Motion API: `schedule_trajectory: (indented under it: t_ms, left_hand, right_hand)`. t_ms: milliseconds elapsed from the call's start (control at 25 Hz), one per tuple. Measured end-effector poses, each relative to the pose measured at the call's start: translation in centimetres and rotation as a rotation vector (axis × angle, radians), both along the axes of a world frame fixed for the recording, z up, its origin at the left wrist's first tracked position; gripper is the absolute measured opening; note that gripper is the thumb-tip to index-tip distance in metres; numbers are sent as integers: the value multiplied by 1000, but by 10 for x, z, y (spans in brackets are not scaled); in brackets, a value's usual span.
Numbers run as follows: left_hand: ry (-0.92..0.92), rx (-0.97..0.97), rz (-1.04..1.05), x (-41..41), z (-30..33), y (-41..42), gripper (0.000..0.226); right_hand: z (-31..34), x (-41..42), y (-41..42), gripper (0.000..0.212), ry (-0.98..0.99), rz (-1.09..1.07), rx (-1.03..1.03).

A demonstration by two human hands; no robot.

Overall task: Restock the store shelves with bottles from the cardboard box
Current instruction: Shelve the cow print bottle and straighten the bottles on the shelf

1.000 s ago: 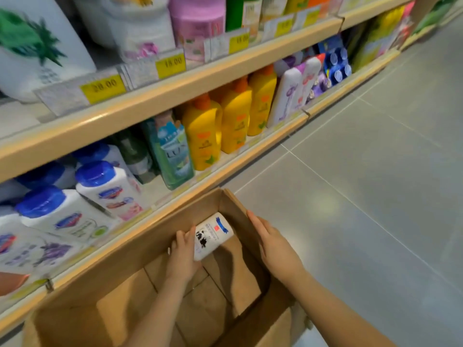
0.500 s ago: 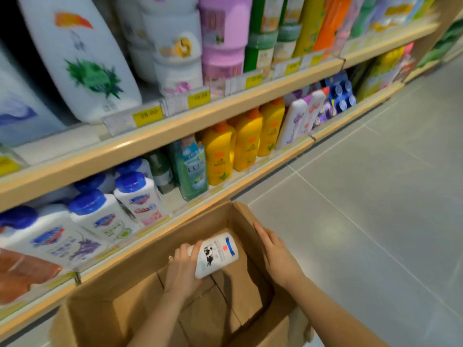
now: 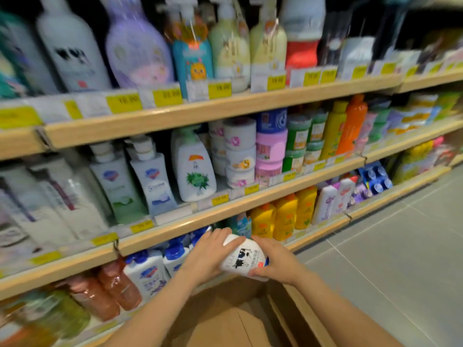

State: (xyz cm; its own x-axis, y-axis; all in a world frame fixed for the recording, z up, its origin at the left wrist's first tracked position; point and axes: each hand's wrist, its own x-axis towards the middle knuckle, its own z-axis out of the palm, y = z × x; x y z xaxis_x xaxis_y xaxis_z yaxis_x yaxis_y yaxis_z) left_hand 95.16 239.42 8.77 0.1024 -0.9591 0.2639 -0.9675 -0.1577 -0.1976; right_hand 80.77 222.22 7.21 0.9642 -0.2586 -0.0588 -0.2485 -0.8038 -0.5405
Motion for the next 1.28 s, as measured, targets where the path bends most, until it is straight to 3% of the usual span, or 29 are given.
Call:
schedule_trajectory:
  t_ms: [200,360,440,560,680,800,920,1040,1200,1280]
  left_hand:
    - [-128,-43,23,23,88,8,97]
    - [-132,-332,52,35,146,23,76]
    - [24,-566,192,33,164,34,78]
    - [479,-788,309,21,173,43,80]
    - [953,-764,276,10,166,45,90]
    - [1164,-699,285,1,163,41,87]
    - [1200,-799,345,4,168,43,72]
    - [1251,-746,335,16,168,63,70]
    - [1211,-670,295,15,182,87,73]
    - [1062,-655,285,20,200,100,69]
  right_hand:
    - [87,32,4,66,-134,6,189]
    - [125,50,14,63,-280,-19,406]
    - [141,59,21,62,-356,-57,483]
    - [165,70,33,59,-410,-72,546]
    - [182,81,46,57,-408,-30,608]
    - [193,92,64,57,-402,8,699]
    - [202,101,82,53,-378,44,730]
    - [216,101,87,30,-339,134,702]
    - [234,104,91,46,-416,194,621]
    - [246,109,98,50,-473,216,644]
